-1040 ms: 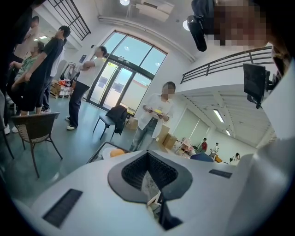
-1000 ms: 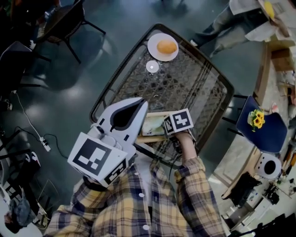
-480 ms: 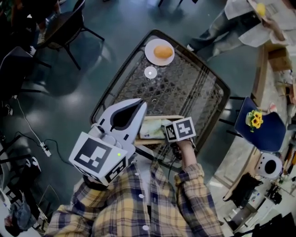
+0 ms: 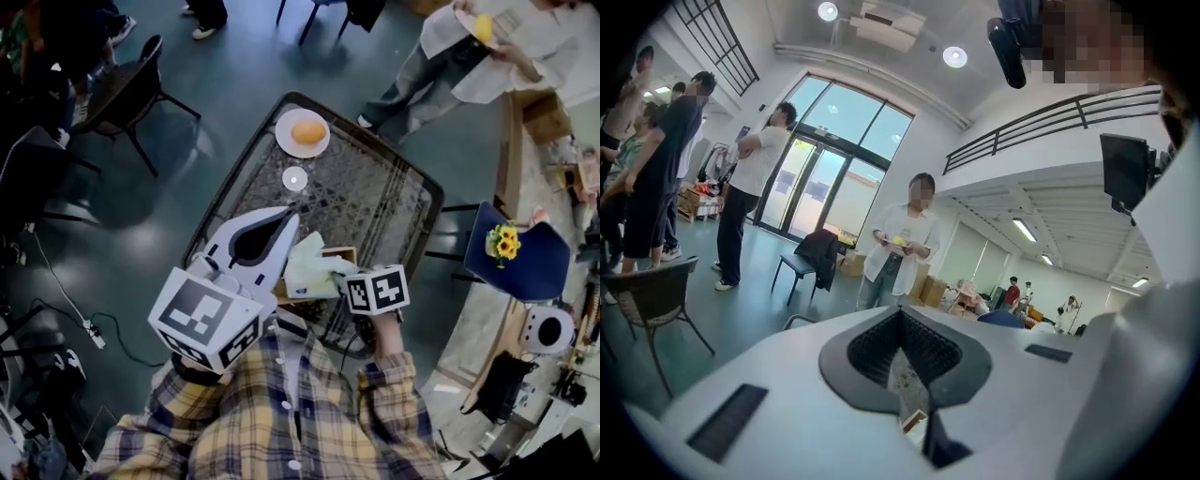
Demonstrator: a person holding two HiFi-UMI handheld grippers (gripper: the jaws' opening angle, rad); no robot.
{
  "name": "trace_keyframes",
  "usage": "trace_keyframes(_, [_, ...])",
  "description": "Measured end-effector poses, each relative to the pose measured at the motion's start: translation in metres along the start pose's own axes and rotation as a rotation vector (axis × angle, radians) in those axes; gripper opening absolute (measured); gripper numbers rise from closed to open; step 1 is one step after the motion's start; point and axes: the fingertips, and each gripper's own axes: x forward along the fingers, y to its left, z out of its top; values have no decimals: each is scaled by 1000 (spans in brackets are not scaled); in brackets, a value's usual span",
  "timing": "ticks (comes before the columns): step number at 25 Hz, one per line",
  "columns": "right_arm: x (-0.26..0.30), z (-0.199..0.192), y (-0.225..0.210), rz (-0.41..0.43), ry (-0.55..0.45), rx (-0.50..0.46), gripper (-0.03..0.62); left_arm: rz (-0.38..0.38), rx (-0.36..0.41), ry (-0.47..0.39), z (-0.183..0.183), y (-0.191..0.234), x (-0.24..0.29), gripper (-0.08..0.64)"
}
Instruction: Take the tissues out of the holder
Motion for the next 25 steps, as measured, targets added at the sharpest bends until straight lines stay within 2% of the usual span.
trace_keyframes(2, [-15, 4, 1, 9, -58, 23, 49, -12, 17, -8, 6, -6, 1, 14])
trace_keyframes(5, [-42, 23, 5, 44, -197, 85, 48, -32, 50, -22, 16, -12, 2, 14])
trace_keyframes(8, [-72, 41, 9, 44, -317, 106, 48, -41, 68, -33, 24, -17, 0, 14])
trace_keyframes(15, [-151, 82, 28, 66, -576, 94, 49, -60, 93, -51, 36, -29, 1, 14])
trace_keyframes(21, [-222, 111, 48, 13, -788, 30, 49, -84, 122, -87, 56, -37, 2, 14])
trace_keyframes(25, [-256, 116, 51, 10, -897, 28, 49, -94, 139, -108, 65, -46, 1, 15])
